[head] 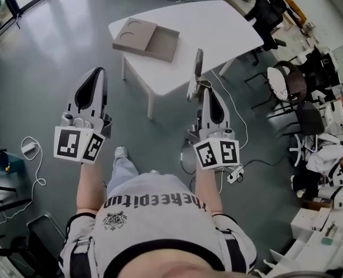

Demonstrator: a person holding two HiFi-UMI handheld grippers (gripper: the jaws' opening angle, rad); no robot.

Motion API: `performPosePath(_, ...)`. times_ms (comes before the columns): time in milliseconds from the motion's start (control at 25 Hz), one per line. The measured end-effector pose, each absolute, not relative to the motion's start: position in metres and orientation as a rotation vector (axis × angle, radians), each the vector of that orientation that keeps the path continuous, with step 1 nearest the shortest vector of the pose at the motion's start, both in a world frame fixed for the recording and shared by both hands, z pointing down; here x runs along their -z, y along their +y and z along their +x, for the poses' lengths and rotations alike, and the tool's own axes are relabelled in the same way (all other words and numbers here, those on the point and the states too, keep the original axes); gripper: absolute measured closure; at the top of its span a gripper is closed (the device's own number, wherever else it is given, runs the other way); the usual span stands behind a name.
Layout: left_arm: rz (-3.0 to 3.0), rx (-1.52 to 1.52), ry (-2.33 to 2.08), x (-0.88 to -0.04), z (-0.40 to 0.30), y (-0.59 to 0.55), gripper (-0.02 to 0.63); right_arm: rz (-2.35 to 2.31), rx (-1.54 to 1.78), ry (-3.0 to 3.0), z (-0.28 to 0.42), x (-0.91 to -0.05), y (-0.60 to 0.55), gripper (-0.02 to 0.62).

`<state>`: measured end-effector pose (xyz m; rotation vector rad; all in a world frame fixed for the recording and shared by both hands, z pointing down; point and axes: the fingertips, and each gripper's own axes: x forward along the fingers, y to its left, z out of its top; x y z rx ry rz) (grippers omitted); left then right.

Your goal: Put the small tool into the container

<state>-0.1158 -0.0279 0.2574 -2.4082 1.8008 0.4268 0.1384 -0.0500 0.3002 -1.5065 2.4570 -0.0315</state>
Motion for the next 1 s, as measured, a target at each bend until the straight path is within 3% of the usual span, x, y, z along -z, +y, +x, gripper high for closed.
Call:
performPosePath(760,-2.548,-0.402,1.592,-0.252,-0.208,-0.149,0.594,-1.710,0.051,2.329,0.049,-0.307,-0.142,0.589)
performPosePath(1000,-2.622,-0.412,1.524,-0.264,-0.205,-0.179,0.594,-1.777,0.086,2.331,0.040,-0.318,-0.161,0.589)
